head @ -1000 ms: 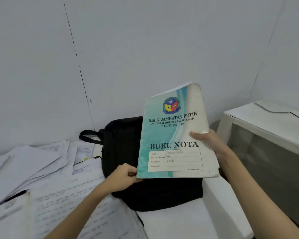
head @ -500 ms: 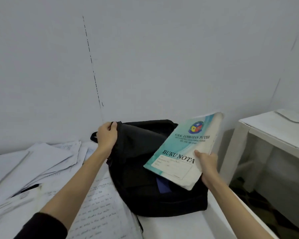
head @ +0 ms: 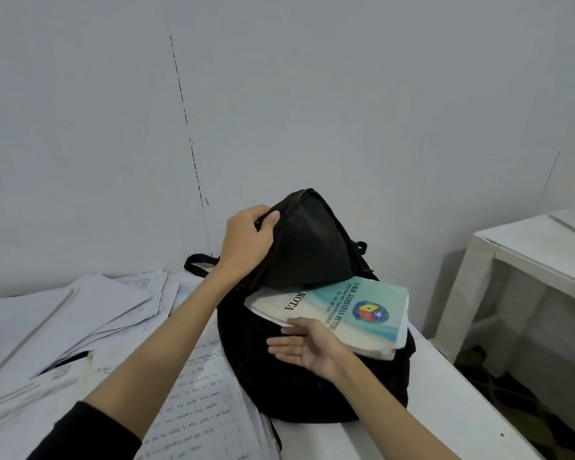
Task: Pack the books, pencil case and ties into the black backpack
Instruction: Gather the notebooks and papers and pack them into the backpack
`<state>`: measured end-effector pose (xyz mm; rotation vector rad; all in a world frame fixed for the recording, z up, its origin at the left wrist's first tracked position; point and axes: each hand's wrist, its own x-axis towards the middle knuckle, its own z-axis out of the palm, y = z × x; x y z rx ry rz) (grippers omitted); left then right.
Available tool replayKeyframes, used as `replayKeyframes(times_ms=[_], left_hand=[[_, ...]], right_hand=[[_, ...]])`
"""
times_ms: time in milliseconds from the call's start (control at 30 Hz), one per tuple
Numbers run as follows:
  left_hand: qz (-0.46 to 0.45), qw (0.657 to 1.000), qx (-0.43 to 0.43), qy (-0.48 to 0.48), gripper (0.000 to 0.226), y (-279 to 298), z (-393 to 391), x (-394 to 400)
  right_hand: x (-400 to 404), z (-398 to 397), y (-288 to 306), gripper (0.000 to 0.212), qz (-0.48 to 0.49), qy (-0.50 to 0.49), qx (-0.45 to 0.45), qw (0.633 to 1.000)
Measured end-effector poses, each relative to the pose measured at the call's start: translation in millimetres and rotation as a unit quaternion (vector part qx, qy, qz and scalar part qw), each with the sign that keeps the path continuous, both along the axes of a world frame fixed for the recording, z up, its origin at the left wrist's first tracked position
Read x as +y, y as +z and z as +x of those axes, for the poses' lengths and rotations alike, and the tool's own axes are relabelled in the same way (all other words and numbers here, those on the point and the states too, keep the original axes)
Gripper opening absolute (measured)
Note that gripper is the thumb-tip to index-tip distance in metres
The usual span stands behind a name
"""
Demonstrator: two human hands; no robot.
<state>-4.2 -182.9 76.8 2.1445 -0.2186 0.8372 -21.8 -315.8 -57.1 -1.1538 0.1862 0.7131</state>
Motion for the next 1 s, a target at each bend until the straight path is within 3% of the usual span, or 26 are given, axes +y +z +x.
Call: replayKeyframes(times_ms=[100,167,200,267,300,333,433,567,633,700,767,867,1000], left_hand=[[-0.003,1.0,0.019,0.01,0.03,1.2,-3.1,9.8],[-0.005,0.999,0.037,0.016,0.03,1.5,-3.2,12.6],[-0.01,0.999,0.047,0.018,0.031,1.7,-2.7,12.9],[-0.024,0.996,0.078,0.024,0.033,1.3,-0.3,11.7],[-0.034,0.994,0.098,0.024,0.035,0.6,1.6,10.6],[-0.05,0.992,0.117,0.021,0.038,0.0,3.2,9.4],[-0.107,0.982,0.154,0.0,0.047,-1.1,6.4,9.1],[-0.112,0.979,0.167,-0.033,0.035,-1.2,6.9,11.3],[-0.102,0.98,0.166,-0.043,0.029,-1.5,5.8,12.7],[-0.096,0.981,0.164,-0.043,0.025,-2.3,5.0,13.7],[-0.1,0.981,0.162,-0.042,0.022,-3.2,3.8,12.8],[-0.101,0.983,0.149,-0.045,0.019,-3.9,2.8,7.6],[-0.077,0.988,0.124,-0.045,0.017,-0.8,0.3,-2.8]], right_hand=[[-7.2,-4.9,8.9,0.017,-0.127,0.054,-0.132,0.982],[-25.4,0.4,15.9,0.016,-0.265,0.066,-0.257,0.927],[-37.3,4.2,20.1,0.023,-0.384,0.089,-0.332,0.857],[-58.8,10.6,18.8,0.051,-0.632,0.171,-0.415,0.632],[-65.5,9.9,16.8,0.062,-0.691,0.202,-0.417,0.554],[-69.4,8.5,14.4,0.067,-0.713,0.225,-0.407,0.525],[-70.5,9.3,7.2,0.059,-0.704,0.241,-0.426,0.515],[-73.6,13.9,11.5,0.052,-0.693,0.24,-0.459,0.501],[-82.6,15.9,15.2,0.052,-0.684,0.24,-0.443,0.528],[-99.5,20.0,16.9,0.056,-0.676,0.214,-0.405,0.578],[-119.2,24.1,15.2,0.054,-0.685,0.126,-0.372,0.614],[-136.4,25.2,6.5,0.042,-0.701,-0.021,-0.322,0.636],[-135.4,29.1,-5.9,0.038,-0.67,-0.078,-0.259,0.692]])
